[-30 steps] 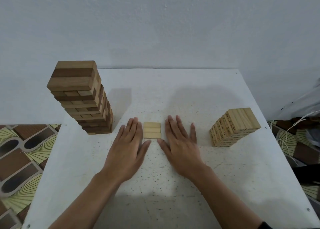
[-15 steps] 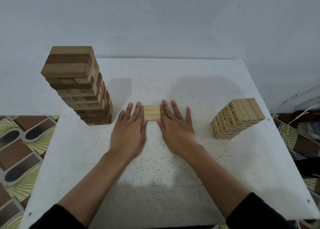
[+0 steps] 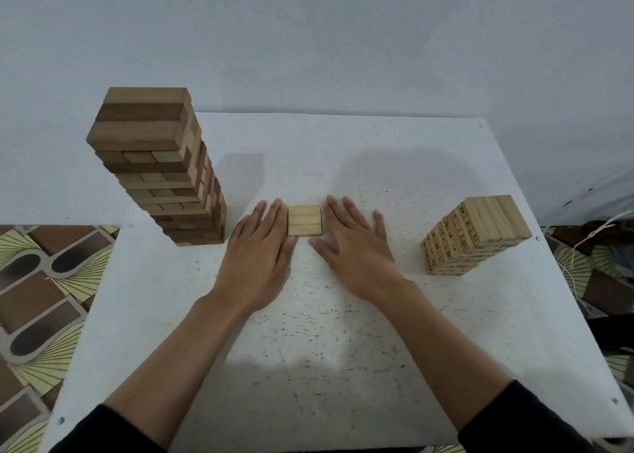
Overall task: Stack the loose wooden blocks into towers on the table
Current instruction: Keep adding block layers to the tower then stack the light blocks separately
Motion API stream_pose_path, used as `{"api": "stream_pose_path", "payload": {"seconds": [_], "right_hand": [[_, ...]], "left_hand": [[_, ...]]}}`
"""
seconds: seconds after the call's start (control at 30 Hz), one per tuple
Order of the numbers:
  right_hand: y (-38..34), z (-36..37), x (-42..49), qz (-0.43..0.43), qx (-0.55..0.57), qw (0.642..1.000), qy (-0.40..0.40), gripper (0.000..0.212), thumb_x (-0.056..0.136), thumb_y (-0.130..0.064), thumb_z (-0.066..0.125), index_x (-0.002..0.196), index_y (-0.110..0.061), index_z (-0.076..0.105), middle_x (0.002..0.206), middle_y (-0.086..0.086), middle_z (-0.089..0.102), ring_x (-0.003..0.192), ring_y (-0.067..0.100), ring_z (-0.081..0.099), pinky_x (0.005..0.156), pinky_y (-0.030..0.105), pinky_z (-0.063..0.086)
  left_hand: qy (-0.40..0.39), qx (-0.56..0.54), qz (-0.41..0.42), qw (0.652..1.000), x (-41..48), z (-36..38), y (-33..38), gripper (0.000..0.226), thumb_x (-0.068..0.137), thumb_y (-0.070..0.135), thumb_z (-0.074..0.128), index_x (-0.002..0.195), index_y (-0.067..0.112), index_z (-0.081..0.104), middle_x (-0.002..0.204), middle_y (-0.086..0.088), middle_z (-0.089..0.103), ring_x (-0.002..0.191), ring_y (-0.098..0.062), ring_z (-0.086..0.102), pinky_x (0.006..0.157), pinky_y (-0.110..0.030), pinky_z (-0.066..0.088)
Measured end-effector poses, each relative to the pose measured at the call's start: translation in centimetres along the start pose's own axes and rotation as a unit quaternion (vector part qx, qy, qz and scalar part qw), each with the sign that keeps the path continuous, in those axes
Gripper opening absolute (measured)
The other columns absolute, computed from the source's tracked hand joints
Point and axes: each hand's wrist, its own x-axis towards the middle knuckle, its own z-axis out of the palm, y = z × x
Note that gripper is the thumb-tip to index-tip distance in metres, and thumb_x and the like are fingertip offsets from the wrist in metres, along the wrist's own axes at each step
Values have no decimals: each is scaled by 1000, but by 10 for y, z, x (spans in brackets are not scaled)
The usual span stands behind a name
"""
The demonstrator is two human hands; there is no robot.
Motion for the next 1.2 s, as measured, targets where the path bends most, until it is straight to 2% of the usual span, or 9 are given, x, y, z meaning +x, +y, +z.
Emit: {"api": "stream_pose_path", "payload": {"seconds": [0.1, 0.23, 0.37, 0.47, 0.6, 0.77, 0.87, 0.97, 1.2], "right_hand": [[0, -9, 5, -3, 30, 999, 13, 78, 101, -61, 36, 160, -23, 4, 168, -8, 5, 154, 13, -6, 125, 48, -4], [3, -20, 14, -34, 79, 994, 62, 84, 93, -57, 59, 158, -18, 23, 160, 0, 31, 150, 20, 16, 124, 39, 16], [7, -23, 22, -47, 97, 992, 64, 82, 87, -53, 70, 153, -19, 36, 150, -2, 40, 141, 18, 24, 117, 36, 25], [9, -20, 26, -43, 96, 993, 58, 78, 85, -55, 71, 150, -24, 42, 143, -5, 41, 137, 18, 29, 116, 42, 27], [11, -18, 29, -47, 86, 994, 58, 66, 84, -55, 71, 142, -29, 51, 141, -6, 39, 135, 17, 30, 115, 40, 23], [10, -18, 30, -46, 67, 995, 63, 60, 84, -56, 71, 137, -33, 55, 141, -7, 39, 134, 18, 31, 113, 41, 23], [9, -18, 28, -50, 45, 996, 61, 57, 86, -56, 68, 136, -34, 53, 143, -6, 37, 137, 20, 28, 114, 42, 22], [6, -20, 25, -57, 27, 997, 51, 57, 90, -54, 64, 140, -32, 49, 147, -4, 34, 142, 22, 23, 117, 43, 21], [-4, -36, 9, -81, 14, 995, 48, 53, 98, -39, 59, 144, -20, 41, 148, -5, 40, 144, 20, 21, 112, 41, 32]], "left_hand": [[-18, -37, 6, 999, 3, -6, -2, 68, 104, 51, 21, 161, 14, 13, 167, -2, 19, 156, -20, 6, 125, -45, 16], [-12, -44, 2, 999, 10, -21, -1, 76, 96, 54, 40, 160, 18, 19, 158, -2, 33, 148, -22, 25, 116, -49, 26], [-35, -16, 1, 999, 19, -29, 3, 72, 95, 53, 50, 158, 26, 25, 150, -2, 34, 140, -22, 26, 109, -47, 27], [-51, -15, -2, 999, 23, -32, 3, 76, 90, 59, 45, 157, 30, 25, 146, 0, 33, 138, -21, 27, 108, -47, 26], [-65, -16, -11, 998, 25, -34, 4, 74, 83, 61, 37, 151, 34, 34, 145, 2, 30, 136, -19, 25, 107, -46, 25], [-62, -24, -7, 998, 26, -32, 1, 64, 87, 58, 45, 146, 34, 40, 143, 2, 31, 135, -20, 26, 106, -48, 25], [-53, -31, -8, 998, 29, -31, 3, 59, 90, 55, 55, 144, 33, 42, 140, 3, 33, 134, -19, 24, 104, -46, 25], [-36, -20, -6, 999, 29, -29, 8, 56, 90, 51, 60, 139, 30, 45, 134, 5, 36, 129, -16, 24, 94, -38, 23], [1, -66, 16, 998, 19, -32, 11, 62, 81, 63, 45, 133, 29, 47, 123, 10, 37, 117, -8, 25, 88, -34, 22]]}}
